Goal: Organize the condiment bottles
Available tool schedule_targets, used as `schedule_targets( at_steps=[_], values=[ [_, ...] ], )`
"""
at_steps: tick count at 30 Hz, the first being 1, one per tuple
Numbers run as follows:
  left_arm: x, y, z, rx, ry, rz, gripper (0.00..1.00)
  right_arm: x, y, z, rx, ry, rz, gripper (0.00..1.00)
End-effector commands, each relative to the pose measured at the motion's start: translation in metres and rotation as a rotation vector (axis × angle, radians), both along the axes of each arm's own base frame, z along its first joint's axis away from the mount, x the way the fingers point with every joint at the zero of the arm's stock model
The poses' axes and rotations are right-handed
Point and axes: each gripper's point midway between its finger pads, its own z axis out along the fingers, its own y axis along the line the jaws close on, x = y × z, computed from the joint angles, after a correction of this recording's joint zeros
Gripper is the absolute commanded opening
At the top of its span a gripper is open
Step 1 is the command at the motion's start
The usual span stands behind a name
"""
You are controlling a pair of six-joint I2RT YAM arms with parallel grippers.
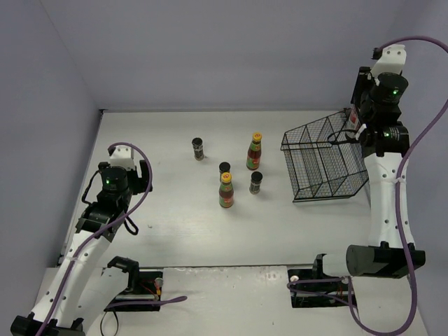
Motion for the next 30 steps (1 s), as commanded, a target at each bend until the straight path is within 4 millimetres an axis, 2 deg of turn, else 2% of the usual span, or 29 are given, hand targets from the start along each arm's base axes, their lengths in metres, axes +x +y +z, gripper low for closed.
schedule_targets(
  at_steps=[1, 8, 12, 13, 15, 16, 18, 19, 22, 23, 26, 27, 30],
  values=[
    [0.008, -0.003, 0.023, -0.009, -0.082, -0.009, 0.77, -0.002, -0.007, 0.077, 0.033, -0.313, 0.016, 0.0],
    [0.008, -0.005, 0.023, -0.01, -0.079, -0.016, 0.77, 0.019, -0.03, 0.048, 0.067, -0.294, -0.024, 0.0],
    [0.008, -0.005, 0.023, -0.012, -0.079, -0.02, 0.77, 0.028, -0.036, 0.032, 0.077, -0.297, -0.025, 0.0],
    [0.008, -0.006, 0.023, -0.012, -0.077, -0.022, 0.77, 0.031, -0.037, 0.02, 0.077, -0.276, -0.024, 0.0],
    [0.008, -0.006, 0.022, -0.012, -0.074, -0.025, 0.77, 0.032, -0.042, 0.016, 0.067, -0.283, -0.033, 0.0],
    [0.008, -0.007, 0.022, -0.012, -0.072, -0.026, 0.77, 0.035, -0.042, 0.006, 0.068, -0.265, -0.031, 0.0],
    [0.009, -0.007, 0.022, -0.014, -0.072, -0.027, 0.77, 0.038, -0.043, 0.001, 0.068, -0.275, -0.021, 0.0],
    [0.009, -0.007, 0.021, -0.014, -0.069, -0.027, 0.77, 0.039, -0.044, -0.011, 0.081, -0.26, -0.021, 0.0],
    [0.009, -0.007, 0.02, -0.013, -0.064, -0.028, 0.77, 0.043, -0.047, -0.021, 0.121, -0.275, 0.005, 0.0],
    [0.009, -0.007, 0.021, -0.014, -0.066, -0.028, 0.77, 0.045, -0.047, -0.033, 0.134, -0.259, 0.01, 0.0],
    [0.009, -0.008, 0.02, -0.014, -0.063, -0.031, 0.77, 0.047, -0.05, -0.042, 0.154, -0.279, 0.009, 0.0],
    [0.01, -0.009, 0.02, -0.015, -0.063, -0.034, 0.77, 0.05, -0.046, -0.054, 0.164, -0.258, 0.038, 0.0],
    [0.01, -0.009, 0.02, -0.015, -0.061, -0.034, 0.77, 0.055, -0.046, -0.073, 0.19, -0.241, 0.045, 0.0]
  ],
)
